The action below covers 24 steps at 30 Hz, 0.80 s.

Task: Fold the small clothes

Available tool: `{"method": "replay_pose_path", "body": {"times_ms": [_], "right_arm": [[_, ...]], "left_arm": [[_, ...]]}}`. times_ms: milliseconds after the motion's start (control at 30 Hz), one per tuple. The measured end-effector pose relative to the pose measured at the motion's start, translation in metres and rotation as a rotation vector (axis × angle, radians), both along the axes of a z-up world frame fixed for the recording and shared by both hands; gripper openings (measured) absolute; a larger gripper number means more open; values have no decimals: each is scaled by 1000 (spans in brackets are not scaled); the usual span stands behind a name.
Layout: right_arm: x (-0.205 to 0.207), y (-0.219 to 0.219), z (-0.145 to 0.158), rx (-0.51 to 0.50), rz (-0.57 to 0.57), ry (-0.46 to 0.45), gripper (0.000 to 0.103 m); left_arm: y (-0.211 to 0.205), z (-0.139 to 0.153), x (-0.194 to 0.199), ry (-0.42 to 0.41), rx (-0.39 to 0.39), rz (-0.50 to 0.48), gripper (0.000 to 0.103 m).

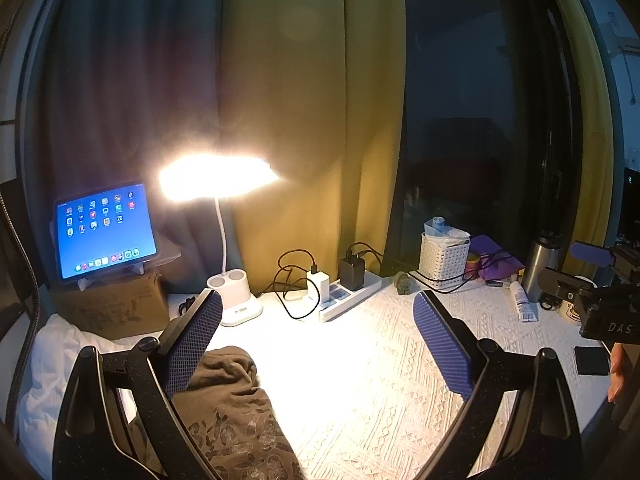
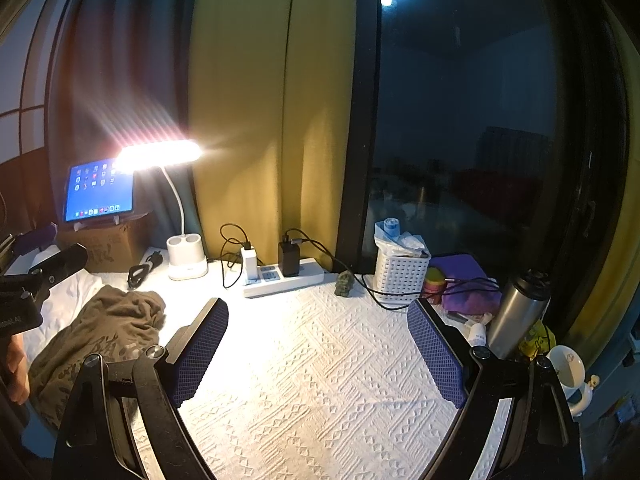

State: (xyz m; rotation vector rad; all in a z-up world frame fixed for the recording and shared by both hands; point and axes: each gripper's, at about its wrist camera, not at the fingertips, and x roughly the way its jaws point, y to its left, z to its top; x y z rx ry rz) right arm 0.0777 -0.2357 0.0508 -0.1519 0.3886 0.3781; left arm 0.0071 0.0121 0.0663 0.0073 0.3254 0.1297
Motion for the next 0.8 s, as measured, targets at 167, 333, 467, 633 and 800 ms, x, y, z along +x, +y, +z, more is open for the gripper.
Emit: {"method": "replay_pose_path", "body": {"times_ms": [167,333,467,633,800], "right_arm": [[0,0,-1,-5,-1,-1,92],[0,1,-1,-13,5,-1,92],[-1,3,0,-23,0,-14,92],[0,4,0,-21,5,-13,92],[2,4,-3,-23,14,-5,92]], "left_arm": [[0,4,-8,-52,-24,-17,96],[-1,7,-10,-71,-20,-14,96],[-1,6,-9,-65,-23,-11,96],[-1,4,-8,-60,-22,-5,96],[0,1,-4,-47,-25,0,96]]}}
